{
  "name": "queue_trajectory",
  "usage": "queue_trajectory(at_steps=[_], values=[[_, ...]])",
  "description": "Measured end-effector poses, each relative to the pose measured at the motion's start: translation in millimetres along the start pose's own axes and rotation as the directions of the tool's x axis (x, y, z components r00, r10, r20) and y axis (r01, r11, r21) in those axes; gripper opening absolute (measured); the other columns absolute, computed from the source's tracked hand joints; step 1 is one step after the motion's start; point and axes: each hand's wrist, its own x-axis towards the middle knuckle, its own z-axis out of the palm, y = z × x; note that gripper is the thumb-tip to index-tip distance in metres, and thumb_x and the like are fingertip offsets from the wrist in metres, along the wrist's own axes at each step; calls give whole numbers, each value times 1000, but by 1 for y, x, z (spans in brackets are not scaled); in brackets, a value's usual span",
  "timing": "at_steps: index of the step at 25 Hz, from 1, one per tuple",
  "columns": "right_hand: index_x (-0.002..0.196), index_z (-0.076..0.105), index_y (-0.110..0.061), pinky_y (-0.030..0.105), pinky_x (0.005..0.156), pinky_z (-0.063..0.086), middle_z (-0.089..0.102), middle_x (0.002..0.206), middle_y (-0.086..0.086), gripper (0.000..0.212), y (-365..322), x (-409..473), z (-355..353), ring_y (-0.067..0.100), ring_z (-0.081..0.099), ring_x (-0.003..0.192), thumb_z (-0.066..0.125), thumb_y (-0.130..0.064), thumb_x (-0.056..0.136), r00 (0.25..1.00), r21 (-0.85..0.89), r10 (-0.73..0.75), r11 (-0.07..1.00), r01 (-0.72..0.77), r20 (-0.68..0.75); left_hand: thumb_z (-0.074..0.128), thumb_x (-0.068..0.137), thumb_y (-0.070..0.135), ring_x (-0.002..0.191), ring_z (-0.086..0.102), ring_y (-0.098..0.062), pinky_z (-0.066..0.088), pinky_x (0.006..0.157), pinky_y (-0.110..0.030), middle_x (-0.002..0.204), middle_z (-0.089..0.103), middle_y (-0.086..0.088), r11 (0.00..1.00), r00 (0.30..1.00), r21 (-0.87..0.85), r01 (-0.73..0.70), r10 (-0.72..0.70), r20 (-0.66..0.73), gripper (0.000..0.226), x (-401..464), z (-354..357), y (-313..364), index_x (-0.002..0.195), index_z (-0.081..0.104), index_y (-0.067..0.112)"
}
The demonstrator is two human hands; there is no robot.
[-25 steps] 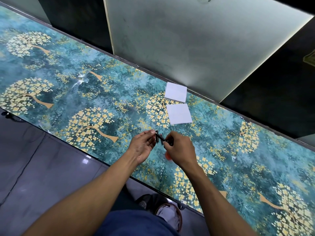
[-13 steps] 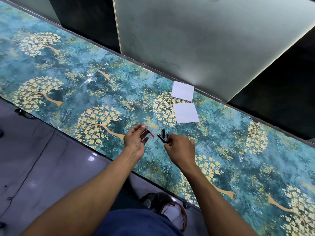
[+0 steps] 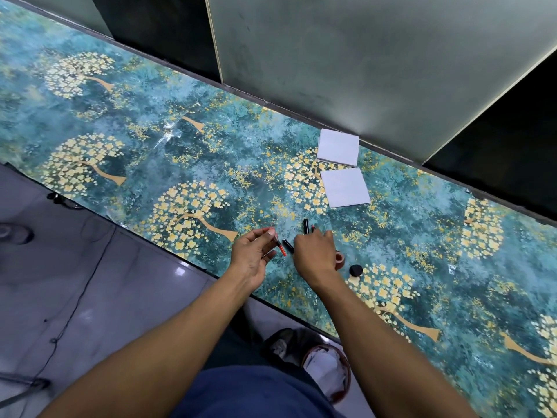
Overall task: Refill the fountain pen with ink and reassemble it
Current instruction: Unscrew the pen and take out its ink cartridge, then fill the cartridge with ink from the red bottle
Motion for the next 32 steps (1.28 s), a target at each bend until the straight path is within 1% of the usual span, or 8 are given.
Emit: queue_trajectory(at_steps=[2, 4, 6, 8, 14, 18, 26, 32], values=[[76, 59, -19, 47, 96, 37, 69, 81, 5, 14, 5, -2, -2, 31, 59, 96, 64, -19, 89, 998, 55, 33, 998, -30, -46, 70, 86, 4, 67, 67, -13, 49, 63, -28, 77, 73, -2, 1000, 1000, 17, 11, -12, 17, 8, 2, 1, -1, 90, 69, 11], [79, 64, -20, 46, 97, 39, 70, 80, 1, 18, 13, -7, -6, 26, 63, 87, 64, -34, 91, 986, 274, 116, 958, -81, -116, 69, 87, 5, 69, 68, -13, 49, 64, -28, 80, 73, -3, 1000, 999, 21, 23, -24, 46, 8, 3, 5, -2, 93, 68, 10], [87, 70, -25, 40, 89, 48, 72, 80, -6, 19, 23, -20, -13, 16, 65, 77, 65, -43, 91, 970, 579, 206, 810, -94, -131, 69, 88, 5, 71, 68, -14, 51, 64, -27, 81, 72, -4, 999, 995, 5, 47, -47, 84, 8, 3, 14, -4, 95, 68, 10], [91, 72, -27, 31, 73, 55, 71, 79, -11, 18, 32, -36, -20, 5, 65, 72, 69, -45, 89, 976, 699, 195, 712, -71, -100, 68, 88, 5, 72, 68, -15, 52, 66, -27, 82, 71, -5, 997, 990, -25, 69, -65, 127, 7, 1, 26, -10, 94, 67, 9], [87, 72, -22, 32, 71, 58, 73, 73, -8, 3, 64, -73, -18, 4, 68, 69, 72, -25, 89, 918, 757, 360, 643, -114, -168, 67, 89, 6, 67, 68, -15, 55, 62, -26, 77, 71, -5, 990, 965, -36, 138, -127, 228, 5, -21, 70, -41, 94, 66, 8], [89, 75, -19, 32, 72, 57, 76, 81, -3, 5, 83, -94, -15, 10, 69, 74, 73, -24, 88, 889, 706, 402, 695, -141, -218, 69, 88, 9, 67, 62, -17, 52, 62, -28, 76, 65, -8, 967, 925, 84, 242, -256, 280, 2, -37, 84, -65, 88, 68, 7], [90, 71, -16, 40, 66, 54, 71, 83, 4, 9, 94, -111, 0, 22, 64, 73, 66, -24, 92, 896, 520, 360, 834, -184, -261, 70, 87, 5, 57, 55, -14, 50, 60, -28, 64, 62, -6, 914, 895, 50, 403, -404, 188, 7, -54, 93, -94, 91, 67, 0], [92, 69, -14, 38, 60, 49, 70, 81, 7, 11, 94, -100, -2, 26, 63, 70, 61, -21, 94, 912, 483, 301, 865, -138, -279, 73, 85, 8, 45, 54, -10, 50, 54, -27, 49, 58, -1, 905, 900, 34, 424, -426, 92, 10, -45, 100, -95, 87, 64, 4]])
